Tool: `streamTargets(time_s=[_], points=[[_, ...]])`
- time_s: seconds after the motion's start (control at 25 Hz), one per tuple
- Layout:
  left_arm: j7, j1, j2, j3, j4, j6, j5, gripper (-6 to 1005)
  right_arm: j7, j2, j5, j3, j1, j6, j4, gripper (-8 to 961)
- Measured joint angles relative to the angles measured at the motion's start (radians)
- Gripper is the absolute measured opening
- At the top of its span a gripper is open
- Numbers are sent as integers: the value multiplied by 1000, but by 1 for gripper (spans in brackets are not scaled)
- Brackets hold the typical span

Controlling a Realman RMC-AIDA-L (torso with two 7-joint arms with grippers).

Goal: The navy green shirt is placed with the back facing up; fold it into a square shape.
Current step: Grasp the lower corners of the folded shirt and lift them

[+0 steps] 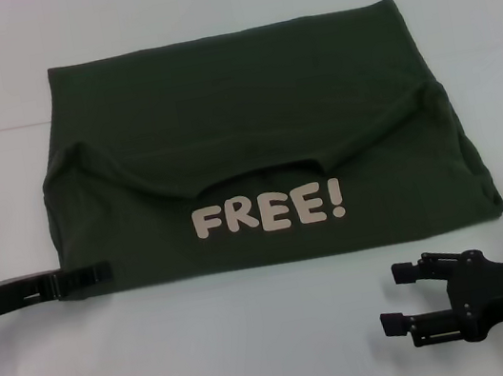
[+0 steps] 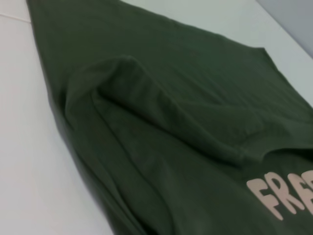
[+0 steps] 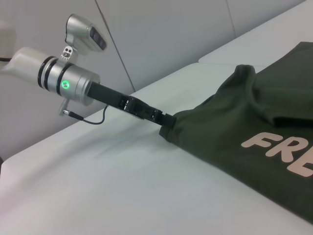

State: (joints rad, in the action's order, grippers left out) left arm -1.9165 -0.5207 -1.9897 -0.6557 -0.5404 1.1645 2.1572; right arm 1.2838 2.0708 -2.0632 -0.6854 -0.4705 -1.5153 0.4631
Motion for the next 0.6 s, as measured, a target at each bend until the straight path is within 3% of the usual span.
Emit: streamTargets(time_s=[0.24,0.6], points=[[9,-1,-12,-11,-12,-29,12,740,5,0,0,6,0,0,0,906],[26,0,-17,-13,-34,-21,15,365,9,-1,5,7,0,0,0,907]])
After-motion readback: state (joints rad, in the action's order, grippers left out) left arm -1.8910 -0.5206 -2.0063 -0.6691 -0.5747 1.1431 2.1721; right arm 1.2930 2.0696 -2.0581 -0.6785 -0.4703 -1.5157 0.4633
